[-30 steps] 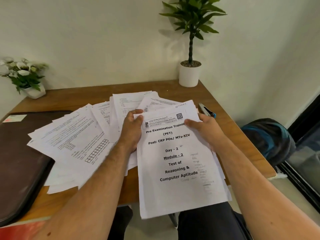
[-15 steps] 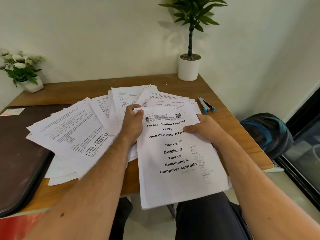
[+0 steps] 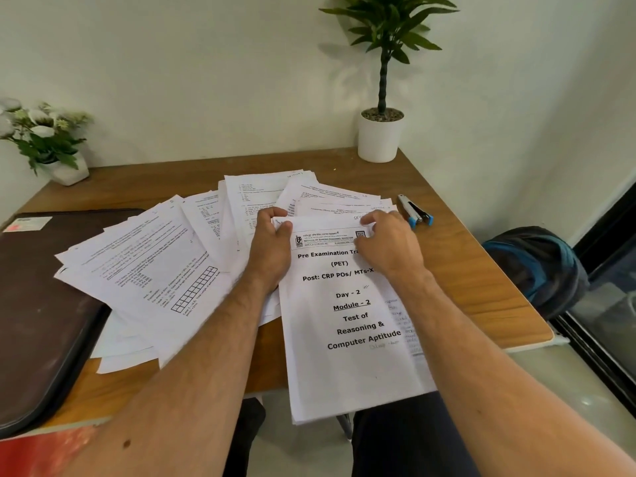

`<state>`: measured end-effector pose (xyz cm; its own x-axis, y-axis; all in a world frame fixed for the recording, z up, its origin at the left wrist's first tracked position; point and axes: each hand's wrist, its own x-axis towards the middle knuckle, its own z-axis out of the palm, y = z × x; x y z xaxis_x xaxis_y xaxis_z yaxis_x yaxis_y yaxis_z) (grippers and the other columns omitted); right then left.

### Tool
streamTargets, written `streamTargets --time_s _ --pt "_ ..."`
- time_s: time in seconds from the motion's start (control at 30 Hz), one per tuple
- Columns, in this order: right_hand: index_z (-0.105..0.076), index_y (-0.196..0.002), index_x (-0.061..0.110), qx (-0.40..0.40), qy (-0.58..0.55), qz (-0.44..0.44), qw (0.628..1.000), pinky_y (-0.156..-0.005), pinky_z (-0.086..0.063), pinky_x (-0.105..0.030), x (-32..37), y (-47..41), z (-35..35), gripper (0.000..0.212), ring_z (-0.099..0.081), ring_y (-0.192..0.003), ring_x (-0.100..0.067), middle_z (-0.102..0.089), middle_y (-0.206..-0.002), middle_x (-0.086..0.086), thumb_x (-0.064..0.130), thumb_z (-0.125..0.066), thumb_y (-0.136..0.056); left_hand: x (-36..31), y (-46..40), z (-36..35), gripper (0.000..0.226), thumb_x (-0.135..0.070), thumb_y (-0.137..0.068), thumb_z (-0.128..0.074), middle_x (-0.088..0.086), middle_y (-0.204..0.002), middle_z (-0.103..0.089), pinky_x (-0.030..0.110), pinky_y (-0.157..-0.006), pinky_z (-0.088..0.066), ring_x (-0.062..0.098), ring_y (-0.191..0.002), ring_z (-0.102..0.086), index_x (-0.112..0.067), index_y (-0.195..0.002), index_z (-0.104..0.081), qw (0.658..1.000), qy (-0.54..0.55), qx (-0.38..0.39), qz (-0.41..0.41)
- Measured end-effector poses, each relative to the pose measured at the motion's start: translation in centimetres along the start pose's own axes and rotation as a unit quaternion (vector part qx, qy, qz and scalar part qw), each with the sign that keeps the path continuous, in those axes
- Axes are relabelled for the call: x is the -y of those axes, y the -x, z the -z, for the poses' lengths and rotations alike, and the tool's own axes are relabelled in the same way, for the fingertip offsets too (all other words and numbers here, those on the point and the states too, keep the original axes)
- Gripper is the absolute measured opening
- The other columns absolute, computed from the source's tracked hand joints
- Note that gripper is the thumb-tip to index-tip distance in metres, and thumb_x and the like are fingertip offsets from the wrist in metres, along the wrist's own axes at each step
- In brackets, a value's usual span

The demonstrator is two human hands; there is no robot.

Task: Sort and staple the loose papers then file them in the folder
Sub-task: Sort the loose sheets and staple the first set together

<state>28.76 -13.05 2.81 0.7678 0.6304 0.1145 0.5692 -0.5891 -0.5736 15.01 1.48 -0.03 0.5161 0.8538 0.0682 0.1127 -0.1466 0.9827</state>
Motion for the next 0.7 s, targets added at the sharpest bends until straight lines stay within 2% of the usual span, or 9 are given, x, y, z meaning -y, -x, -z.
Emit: streamTargets --time_s 0.1,0.17,0.23,0.3,0.33,0.4,0.5,0.63,0.7 --pt "-0.054 -0.140 0.021 -0.024 -0.032 0.083 0.996 -0.093 -0.046 -0.031 1.9 0.0 -0.9 0.044 -0.060 -0.109 -0.022 -0.047 -0.142 0.000 0.014 -0.056 -0.097 0.1 0.0 -0.2 0.019 -0.012 -0.106 -0.043 -0.005 -0.109 -0.062 0.015 -0.062 -0.054 0.009 -0.090 -0.065 -0.020 -0.123 -0.046 1.000 0.001 0.007 -0.005" --pt "-0.050 -0.144 0.019 -0.015 -0.066 0.136 0.988 -0.106 -0.039 -0.029 3.4 -0.6 -1.7 0.045 -0.053 -0.125 -0.019 -0.045 -0.148 0.001 0.012 -0.050 -0.100 -0.1 0.1 -0.4 0.017 -0.012 -0.107 -0.043 -0.006 -0.108 -0.063 0.016 -0.061 -0.054 0.008 -0.088 -0.065 -0.022 -0.120 -0.045 1.000 0.006 0.007 -0.018" --pt "-0.050 -0.145 0.016 0.013 -0.094 0.155 0.983 -0.112 -0.033 -0.027 4.3 -1.0 -2.8 0.043 -0.047 -0.133 -0.019 -0.048 -0.149 -0.002 0.012 -0.048 -0.102 -0.1 0.3 -0.5 0.015 -0.013 -0.107 -0.043 -0.004 -0.108 -0.064 0.024 -0.066 -0.058 0.012 -0.086 -0.067 -0.023 -0.118 -0.046 1.000 0.008 0.010 -0.020" --pt "-0.058 -0.137 0.018 0.034 -0.125 0.130 0.983 -0.107 -0.042 -0.029 4.2 -1.1 -3.9 0.036 -0.060 -0.118 -0.019 -0.063 -0.131 -0.003 0.017 -0.047 -0.103 0.2 0.6 -0.7 0.015 -0.015 -0.107 -0.043 -0.004 -0.108 -0.065 0.033 -0.072 -0.058 0.014 -0.087 -0.067 -0.024 -0.118 -0.047 1.000 -0.011 0.015 -0.020" --pt "-0.064 -0.130 0.020 0.042 -0.152 0.112 0.981 -0.098 -0.049 -0.032 3.9 -1.0 -4.3 0.031 -0.067 -0.099 -0.016 -0.070 -0.112 0.001 0.019 -0.047 -0.103 0.3 0.7 -0.7 0.015 -0.015 -0.107 -0.043 -0.004 -0.109 -0.065 0.031 -0.072 -0.056 0.013 -0.089 -0.066 -0.025 -0.118 -0.047 0.999 -0.023 0.017 -0.024" --pt "-0.071 -0.115 0.023 0.046 -0.211 0.083 0.973 -0.078 -0.055 -0.031 3.3 -0.9 -4.9 0.026 -0.061 -0.064 -0.006 -0.066 -0.082 0.013 0.021 -0.050 -0.102 0.4 0.7 -0.7 0.015 -0.016 -0.108 -0.043 -0.006 -0.108 -0.064 0.020 -0.067 -0.052 0.009 -0.090 -0.064 -0.026 -0.117 -0.047 0.998 -0.044 0.018 -0.034" --pt "-0.073 -0.106 0.027 0.026 -0.256 0.068 0.964 -0.072 -0.053 -0.028 3.1 -1.0 -5.1 0.018 -0.056 -0.061 0.000 -0.067 -0.085 0.014 0.022 -0.057 -0.098 0.1 0.5 -0.7 0.016 -0.018 -0.107 -0.045 -0.008 -0.104 -0.064 0.012 -0.057 -0.048 0.007 -0.085 -0.064 -0.026 -0.120 -0.049 0.999 -0.025 0.013 -0.025" --pt "-0.072 -0.100 0.028 0.021 -0.286 0.046 0.957 -0.065 -0.048 -0.023 3.1 -1.2 -5.3 0.012 -0.056 -0.060 0.000 -0.066 -0.078 0.015 0.023 -0.062 -0.096 0.0 0.4 -0.8 0.018 -0.016 -0.103 -0.048 -0.004 -0.108 -0.070 0.024 -0.069 -0.055 0.011 -0.091 -0.069 -0.026 -0.112 -0.059 0.998 0.056 0.007 0.006" --pt "-0.072 -0.097 0.029 0.012 -0.294 0.041 0.955 -0.065 -0.047 -0.021 3.0 -1.1 -5.3 0.012 -0.056 -0.060 0.000 -0.066 -0.078 0.017 0.022 -0.063 -0.095 0.0 0.7 -0.9 0.021 -0.012 -0.102 -0.047 -0.004 -0.106 -0.073 0.023 -0.069 -0.055 0.007 -0.090 -0.070 -0.021 -0.104 -0.066 0.999 0.047 -0.004 -0.011"
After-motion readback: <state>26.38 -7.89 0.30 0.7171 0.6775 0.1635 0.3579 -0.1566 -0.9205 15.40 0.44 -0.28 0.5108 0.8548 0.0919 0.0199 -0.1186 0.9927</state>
